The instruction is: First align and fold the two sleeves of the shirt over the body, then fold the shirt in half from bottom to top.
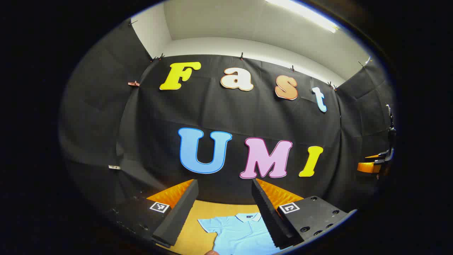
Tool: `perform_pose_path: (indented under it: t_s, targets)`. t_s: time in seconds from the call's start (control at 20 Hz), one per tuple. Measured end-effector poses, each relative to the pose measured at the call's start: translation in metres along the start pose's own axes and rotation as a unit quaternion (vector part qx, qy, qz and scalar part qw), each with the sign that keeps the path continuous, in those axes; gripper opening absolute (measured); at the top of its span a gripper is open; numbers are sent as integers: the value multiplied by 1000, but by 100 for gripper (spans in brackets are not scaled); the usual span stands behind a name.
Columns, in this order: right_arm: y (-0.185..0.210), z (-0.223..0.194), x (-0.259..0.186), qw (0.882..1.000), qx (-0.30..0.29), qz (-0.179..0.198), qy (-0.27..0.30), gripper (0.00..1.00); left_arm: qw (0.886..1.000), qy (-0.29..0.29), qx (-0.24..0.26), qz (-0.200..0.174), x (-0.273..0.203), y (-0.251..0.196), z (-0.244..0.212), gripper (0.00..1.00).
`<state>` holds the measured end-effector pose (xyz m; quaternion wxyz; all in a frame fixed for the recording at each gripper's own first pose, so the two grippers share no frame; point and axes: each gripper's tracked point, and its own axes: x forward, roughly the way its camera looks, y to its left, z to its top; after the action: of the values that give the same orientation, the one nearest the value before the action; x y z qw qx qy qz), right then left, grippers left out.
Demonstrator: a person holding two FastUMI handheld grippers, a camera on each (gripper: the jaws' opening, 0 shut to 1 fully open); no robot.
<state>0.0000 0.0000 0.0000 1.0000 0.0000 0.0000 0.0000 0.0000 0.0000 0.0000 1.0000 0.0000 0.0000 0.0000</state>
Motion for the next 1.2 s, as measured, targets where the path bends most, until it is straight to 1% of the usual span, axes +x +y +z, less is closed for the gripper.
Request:
perform_pose_path:
  t_s: [0.1, 0.2, 0.45, 0.8, 0.85, 1.1, 1.15, 1.2]
  targets:
    - [-8, -3, 0, 1000, 0, -9, 7, 95, 1000, 5, 4, -3, 3, -1, -4, 96]
    - [-12, -2, -1, 1000, 4, -14, 7, 97, 1000, 3, 1, -9, 6, -4, -1, 97]
    - [-16, -6, 0, 1000, 2, -20, 8, 97, 1000, 4, -3, -6, 8, -4, -4, 97]
    - [-10, -14, 4, 1000, 4, -16, 15, 97, 1000, 6, 3, -4, 6, 0, -4, 97]
    - [-9, -14, 5, 1000, 3, -16, 16, 99, 1000, 7, 3, -2, 6, 0, -6, 96]
    - [-7, -18, 13, 1000, -2, -14, 21, 96, 1000, 7, 3, 2, 8, 7, -4, 96]
    - [-7, -17, 16, 1000, -4, -14, 22, 99, 1000, 7, 3, 1, 9, 8, -5, 96]
    - [-6, -17, 19, 1000, -6, -12, 24, 97, 1000, 7, 3, 1, 11, 9, -5, 97]
